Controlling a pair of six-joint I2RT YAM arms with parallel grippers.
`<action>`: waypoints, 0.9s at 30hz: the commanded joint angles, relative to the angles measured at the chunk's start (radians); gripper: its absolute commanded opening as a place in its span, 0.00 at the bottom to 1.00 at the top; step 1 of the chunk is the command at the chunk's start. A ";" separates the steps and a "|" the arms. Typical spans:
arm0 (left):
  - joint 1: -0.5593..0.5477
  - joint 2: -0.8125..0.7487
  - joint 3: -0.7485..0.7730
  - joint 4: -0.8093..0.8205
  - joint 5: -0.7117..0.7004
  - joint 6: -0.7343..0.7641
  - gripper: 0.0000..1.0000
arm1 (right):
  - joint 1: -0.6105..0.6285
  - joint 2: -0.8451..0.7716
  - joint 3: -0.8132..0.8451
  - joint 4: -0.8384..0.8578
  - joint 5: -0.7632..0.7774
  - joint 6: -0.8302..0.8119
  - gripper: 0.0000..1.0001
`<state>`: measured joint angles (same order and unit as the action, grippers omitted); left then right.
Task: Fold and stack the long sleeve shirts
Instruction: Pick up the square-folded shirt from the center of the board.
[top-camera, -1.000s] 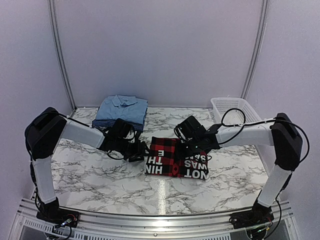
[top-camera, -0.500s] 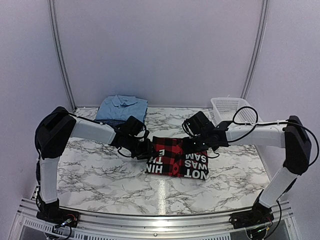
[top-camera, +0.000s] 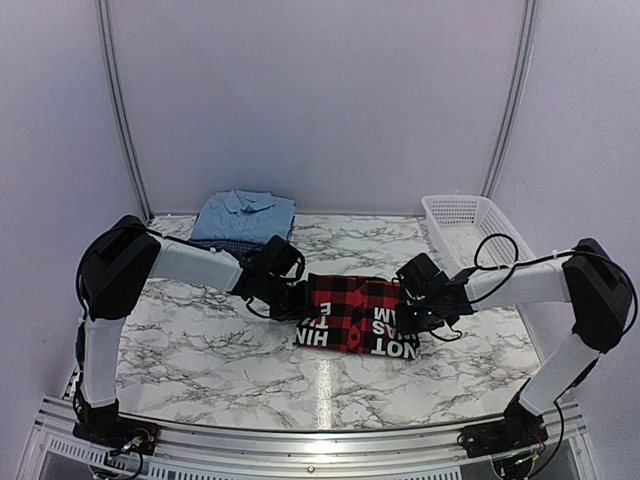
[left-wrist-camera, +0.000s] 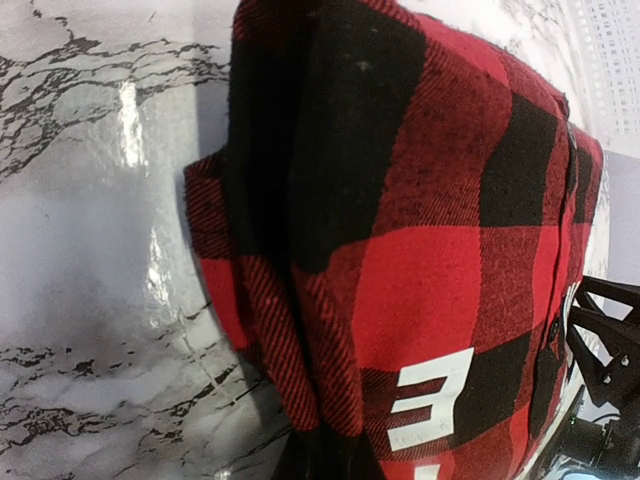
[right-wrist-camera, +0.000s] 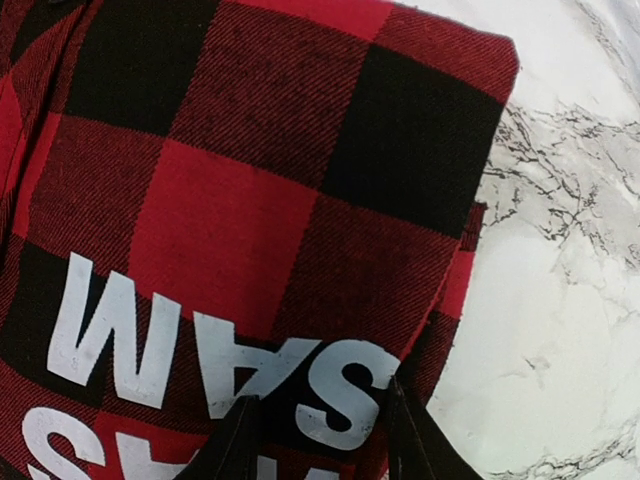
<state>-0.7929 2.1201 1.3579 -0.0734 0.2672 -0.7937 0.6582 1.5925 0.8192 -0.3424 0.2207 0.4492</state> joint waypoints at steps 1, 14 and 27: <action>-0.014 0.003 -0.024 -0.122 -0.084 -0.024 0.00 | -0.005 0.004 -0.023 0.057 -0.006 0.020 0.39; 0.068 -0.266 -0.231 -0.179 -0.136 0.059 0.00 | 0.106 0.041 0.101 0.058 -0.120 0.036 0.40; 0.374 -0.648 -0.292 -0.622 -0.166 0.474 0.00 | 0.183 0.215 0.273 0.116 -0.262 0.055 0.40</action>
<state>-0.4999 1.5364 1.0042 -0.4725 0.1204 -0.5121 0.8207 1.7664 1.0164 -0.2573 0.0151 0.4969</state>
